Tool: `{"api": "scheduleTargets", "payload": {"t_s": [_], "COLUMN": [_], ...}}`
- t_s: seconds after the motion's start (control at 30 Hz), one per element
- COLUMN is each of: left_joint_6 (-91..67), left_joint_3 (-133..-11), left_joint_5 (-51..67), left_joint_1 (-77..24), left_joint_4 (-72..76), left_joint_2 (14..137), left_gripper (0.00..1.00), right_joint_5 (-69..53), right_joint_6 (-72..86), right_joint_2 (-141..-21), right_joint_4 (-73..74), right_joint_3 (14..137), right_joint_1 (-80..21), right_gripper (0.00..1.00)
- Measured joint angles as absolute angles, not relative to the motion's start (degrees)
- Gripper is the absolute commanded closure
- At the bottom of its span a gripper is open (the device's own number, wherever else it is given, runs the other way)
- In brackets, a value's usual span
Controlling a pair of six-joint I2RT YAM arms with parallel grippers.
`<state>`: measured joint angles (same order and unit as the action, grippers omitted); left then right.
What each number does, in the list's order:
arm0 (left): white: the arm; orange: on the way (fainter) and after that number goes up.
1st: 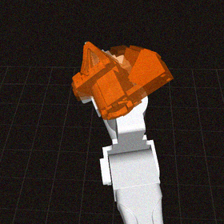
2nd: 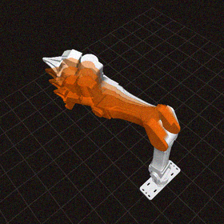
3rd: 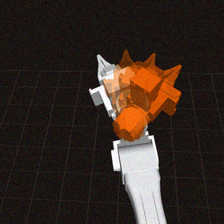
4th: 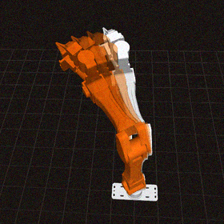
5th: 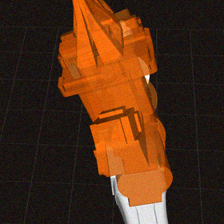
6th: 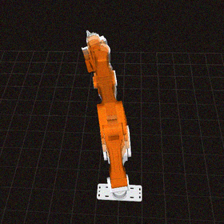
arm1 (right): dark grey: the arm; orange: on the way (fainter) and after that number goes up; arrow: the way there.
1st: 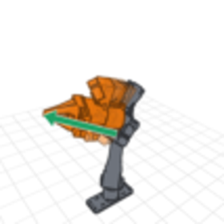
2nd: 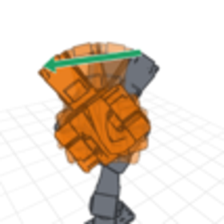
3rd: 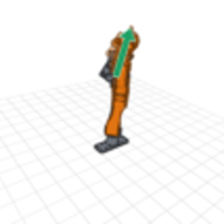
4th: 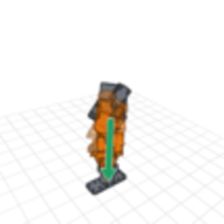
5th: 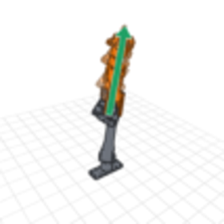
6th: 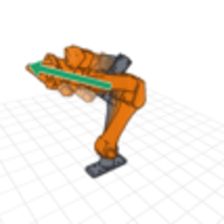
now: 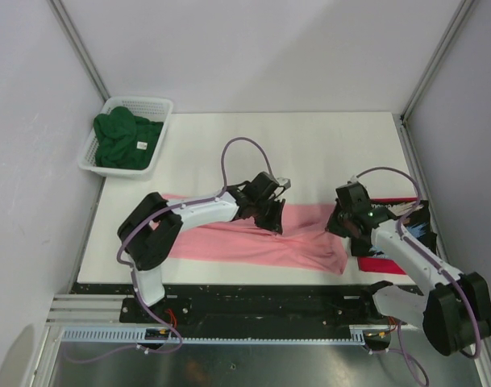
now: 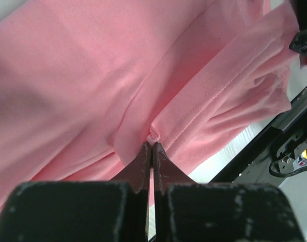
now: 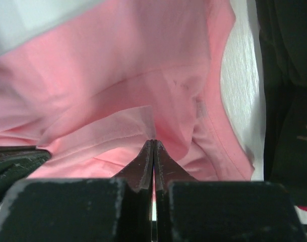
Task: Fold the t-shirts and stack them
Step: Fold the other side of the tshirt into a rectangle
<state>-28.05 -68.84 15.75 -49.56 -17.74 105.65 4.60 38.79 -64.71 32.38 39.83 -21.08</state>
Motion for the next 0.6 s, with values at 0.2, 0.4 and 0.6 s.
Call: {"api": "scheduleTargets", "payload": {"t_s": [0.2, 0.4, 0.6], "left_joint_6": [-28.1, -28.1, -28.1], "left_joint_3": [-67.1, -64.9, -64.4], "left_joint_5": [15.9, 15.9, 15.8], "left_joint_1": [-49.6, -50.0, -50.3], "left_joint_4": [-17.7, -17.7, -17.7], "left_joint_2": [103.8, 103.8, 103.8], "left_gripper": [1.00, 1.00, 0.92], "right_joint_5": [4.1, 3.6, 3.3], "right_joint_6": [41.6, 45.5, 49.0], "right_joint_2": [-57.6, -52.8, -51.2], "right_joint_4": [36.2, 39.1, 39.1], "right_joint_3": [34.6, 30.2, 27.4], "right_joint_1": [-23.3, -26.3, -29.4], "right_gripper": [1.00, 1.00, 0.94]}}
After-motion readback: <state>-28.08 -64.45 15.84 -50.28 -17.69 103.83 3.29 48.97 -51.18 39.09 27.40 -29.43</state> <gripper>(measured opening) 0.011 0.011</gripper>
